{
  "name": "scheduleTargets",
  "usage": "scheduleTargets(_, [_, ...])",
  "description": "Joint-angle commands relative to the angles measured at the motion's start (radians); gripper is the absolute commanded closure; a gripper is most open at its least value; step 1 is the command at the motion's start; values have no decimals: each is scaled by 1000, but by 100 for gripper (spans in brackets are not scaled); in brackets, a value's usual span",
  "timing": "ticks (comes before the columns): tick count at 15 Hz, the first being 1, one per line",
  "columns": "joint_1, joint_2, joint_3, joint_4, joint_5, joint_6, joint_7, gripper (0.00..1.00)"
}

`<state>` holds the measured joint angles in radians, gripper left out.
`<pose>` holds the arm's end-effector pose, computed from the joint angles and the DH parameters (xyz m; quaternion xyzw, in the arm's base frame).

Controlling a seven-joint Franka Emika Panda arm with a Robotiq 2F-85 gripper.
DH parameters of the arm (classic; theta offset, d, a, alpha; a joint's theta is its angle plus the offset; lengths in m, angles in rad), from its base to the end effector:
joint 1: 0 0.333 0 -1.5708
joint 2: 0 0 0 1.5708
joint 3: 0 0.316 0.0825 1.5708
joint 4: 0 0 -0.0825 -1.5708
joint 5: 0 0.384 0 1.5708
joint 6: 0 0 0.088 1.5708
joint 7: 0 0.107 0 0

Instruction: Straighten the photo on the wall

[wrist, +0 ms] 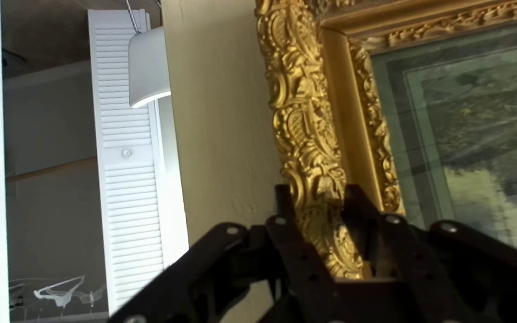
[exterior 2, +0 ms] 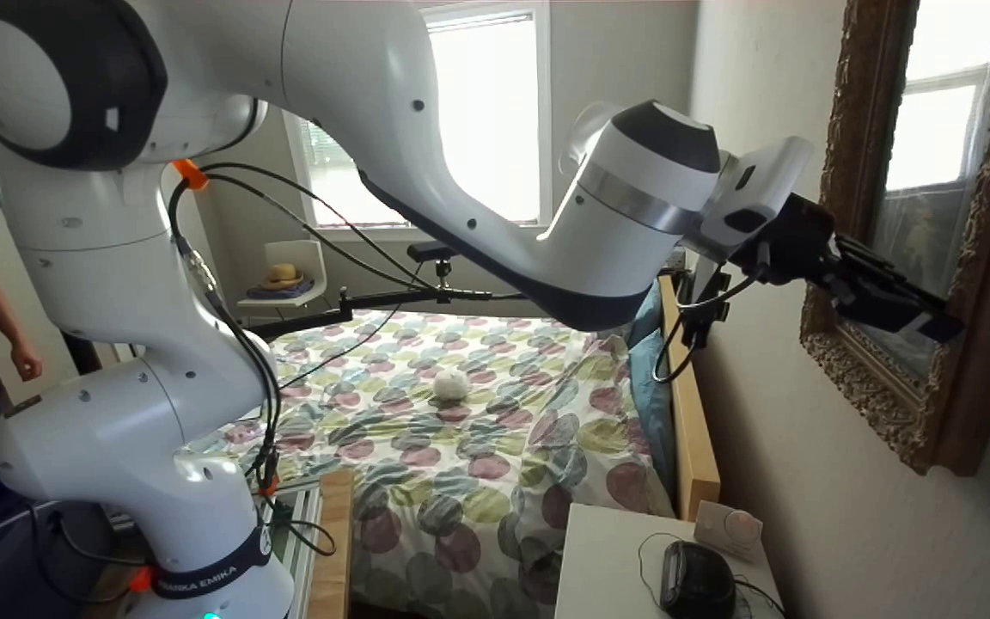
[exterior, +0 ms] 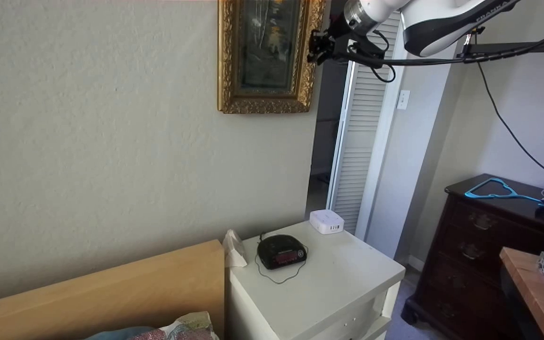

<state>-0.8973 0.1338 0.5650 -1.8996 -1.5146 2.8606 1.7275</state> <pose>0.5960 -0.1628 0.4998 0.7875 -0.3189 0.5136 0.1199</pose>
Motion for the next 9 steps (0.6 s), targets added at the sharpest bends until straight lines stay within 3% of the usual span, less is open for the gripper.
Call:
scheduleTargets(1, [1, -16, -1, -35, -14, -5, 32, 78])
scheduleTargets(9, [4, -12, 8, -40, -10, -6, 28, 80])
